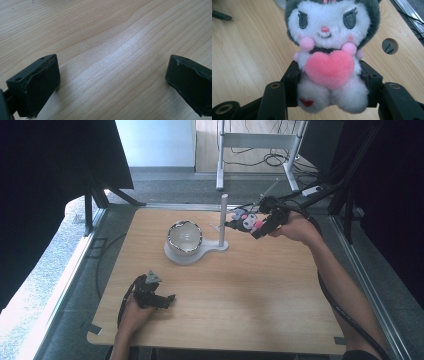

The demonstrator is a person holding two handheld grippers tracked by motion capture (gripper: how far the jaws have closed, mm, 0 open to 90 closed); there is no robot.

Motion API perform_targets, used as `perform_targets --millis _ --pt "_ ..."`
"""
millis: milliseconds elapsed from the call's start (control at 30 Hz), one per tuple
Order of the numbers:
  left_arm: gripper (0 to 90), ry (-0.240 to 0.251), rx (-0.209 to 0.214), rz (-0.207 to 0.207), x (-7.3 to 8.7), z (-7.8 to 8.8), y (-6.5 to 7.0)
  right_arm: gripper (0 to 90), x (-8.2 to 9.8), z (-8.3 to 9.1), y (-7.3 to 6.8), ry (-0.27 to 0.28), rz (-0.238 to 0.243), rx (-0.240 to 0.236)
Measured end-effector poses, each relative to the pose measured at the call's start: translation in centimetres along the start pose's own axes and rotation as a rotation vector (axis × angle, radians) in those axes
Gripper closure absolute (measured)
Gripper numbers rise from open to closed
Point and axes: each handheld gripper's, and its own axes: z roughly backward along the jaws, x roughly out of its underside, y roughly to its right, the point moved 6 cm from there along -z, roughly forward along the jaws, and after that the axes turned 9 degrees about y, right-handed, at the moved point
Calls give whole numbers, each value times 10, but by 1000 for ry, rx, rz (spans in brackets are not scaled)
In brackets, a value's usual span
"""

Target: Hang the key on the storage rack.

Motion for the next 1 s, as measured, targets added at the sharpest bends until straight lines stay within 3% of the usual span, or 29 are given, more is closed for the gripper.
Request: perform_targets --millis 533,767,1000 --pt "0 2 -1 1 0 0 0 443 17 -34 3 -37 -6 -11" --pt "0 2 -1 1 0 0 0 299 22 -47 4 -43 8 -4" --pt "0 3 -2 0 0 0 0 240 25 -52 3 -41 25 -2"
